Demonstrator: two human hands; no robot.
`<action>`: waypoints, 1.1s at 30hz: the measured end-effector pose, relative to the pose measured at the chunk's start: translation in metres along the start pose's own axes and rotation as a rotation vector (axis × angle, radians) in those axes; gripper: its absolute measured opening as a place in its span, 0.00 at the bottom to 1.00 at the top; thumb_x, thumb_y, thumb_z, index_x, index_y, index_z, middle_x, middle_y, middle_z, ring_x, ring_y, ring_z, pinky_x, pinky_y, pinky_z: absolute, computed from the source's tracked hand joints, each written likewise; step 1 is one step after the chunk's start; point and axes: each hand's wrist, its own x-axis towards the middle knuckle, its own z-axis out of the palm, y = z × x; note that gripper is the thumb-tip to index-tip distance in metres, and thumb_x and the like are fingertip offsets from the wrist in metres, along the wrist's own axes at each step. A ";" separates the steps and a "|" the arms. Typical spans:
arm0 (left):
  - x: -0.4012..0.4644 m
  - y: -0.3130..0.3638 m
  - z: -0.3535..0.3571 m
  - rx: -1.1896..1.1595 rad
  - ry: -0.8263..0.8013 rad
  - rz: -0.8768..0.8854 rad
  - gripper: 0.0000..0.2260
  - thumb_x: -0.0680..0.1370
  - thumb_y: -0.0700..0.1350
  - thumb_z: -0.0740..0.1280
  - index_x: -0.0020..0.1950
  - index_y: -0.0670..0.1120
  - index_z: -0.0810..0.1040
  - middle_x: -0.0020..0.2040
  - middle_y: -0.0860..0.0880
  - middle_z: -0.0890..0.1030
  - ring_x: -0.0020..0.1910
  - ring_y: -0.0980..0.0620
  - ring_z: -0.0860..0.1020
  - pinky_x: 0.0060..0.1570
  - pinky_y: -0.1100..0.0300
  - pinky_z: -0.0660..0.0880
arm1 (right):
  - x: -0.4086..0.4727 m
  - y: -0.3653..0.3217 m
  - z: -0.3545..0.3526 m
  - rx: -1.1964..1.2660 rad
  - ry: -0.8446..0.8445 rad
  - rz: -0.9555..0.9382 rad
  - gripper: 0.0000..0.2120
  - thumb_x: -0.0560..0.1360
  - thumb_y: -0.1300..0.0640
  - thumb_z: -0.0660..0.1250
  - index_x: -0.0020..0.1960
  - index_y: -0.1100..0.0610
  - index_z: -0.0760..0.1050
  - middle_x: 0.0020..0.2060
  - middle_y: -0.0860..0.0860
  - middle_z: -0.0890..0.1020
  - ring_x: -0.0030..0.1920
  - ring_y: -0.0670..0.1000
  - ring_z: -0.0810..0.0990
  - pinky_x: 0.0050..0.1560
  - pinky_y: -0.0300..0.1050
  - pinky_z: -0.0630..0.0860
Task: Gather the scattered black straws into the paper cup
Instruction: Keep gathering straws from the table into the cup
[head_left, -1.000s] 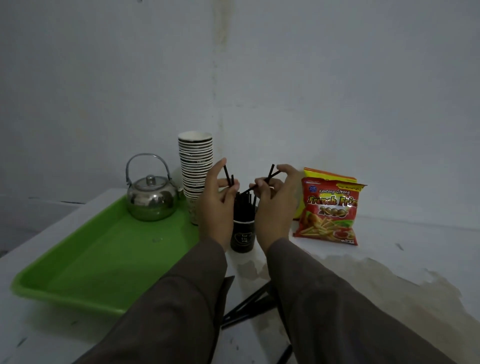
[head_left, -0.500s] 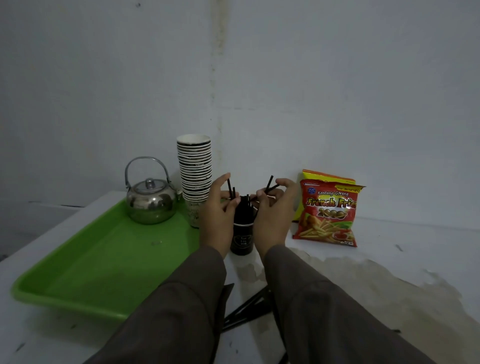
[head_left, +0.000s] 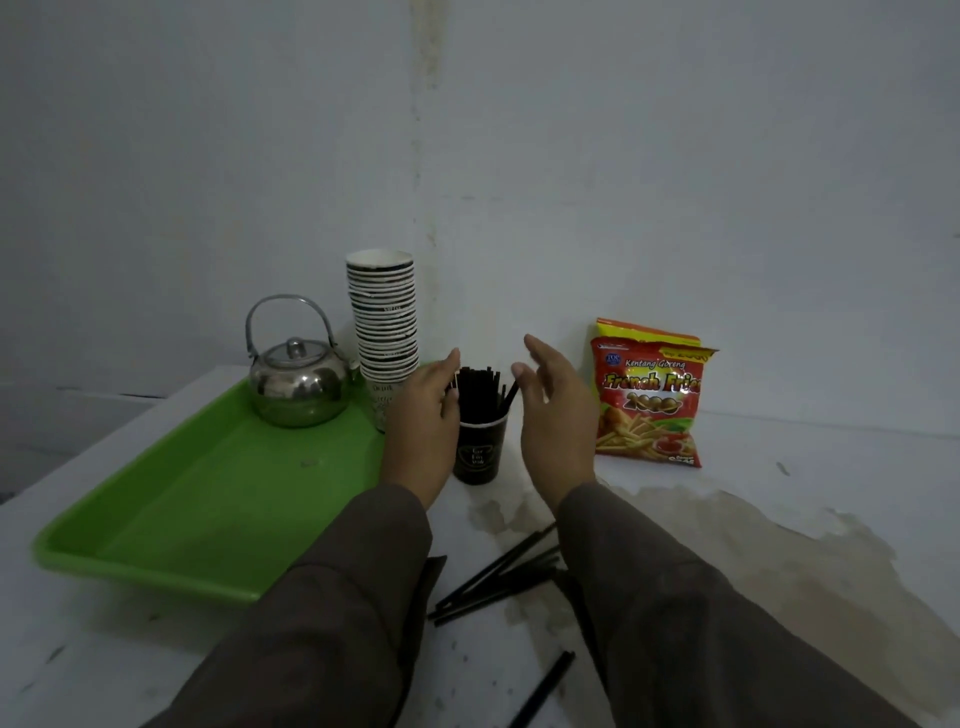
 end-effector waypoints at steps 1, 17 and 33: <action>-0.003 0.002 -0.004 0.019 0.002 0.008 0.20 0.75 0.30 0.59 0.67 0.42 0.69 0.63 0.42 0.75 0.60 0.53 0.71 0.58 0.70 0.62 | -0.002 -0.002 -0.006 -0.027 0.009 -0.017 0.15 0.77 0.59 0.61 0.64 0.53 0.72 0.62 0.52 0.77 0.61 0.48 0.74 0.62 0.43 0.70; -0.140 0.056 -0.023 0.179 -0.576 -0.013 0.05 0.73 0.46 0.68 0.47 0.49 0.79 0.40 0.54 0.74 0.36 0.59 0.72 0.38 0.68 0.65 | -0.108 0.043 -0.154 -0.532 -0.446 0.022 0.10 0.73 0.65 0.66 0.49 0.53 0.80 0.43 0.44 0.78 0.45 0.43 0.74 0.46 0.30 0.67; -0.164 0.080 -0.011 0.513 -0.755 0.011 0.11 0.79 0.47 0.57 0.55 0.46 0.77 0.53 0.48 0.77 0.49 0.51 0.76 0.49 0.60 0.72 | -0.124 0.043 -0.148 -0.929 -0.671 -0.324 0.17 0.74 0.65 0.63 0.62 0.58 0.73 0.56 0.57 0.78 0.58 0.58 0.73 0.58 0.50 0.69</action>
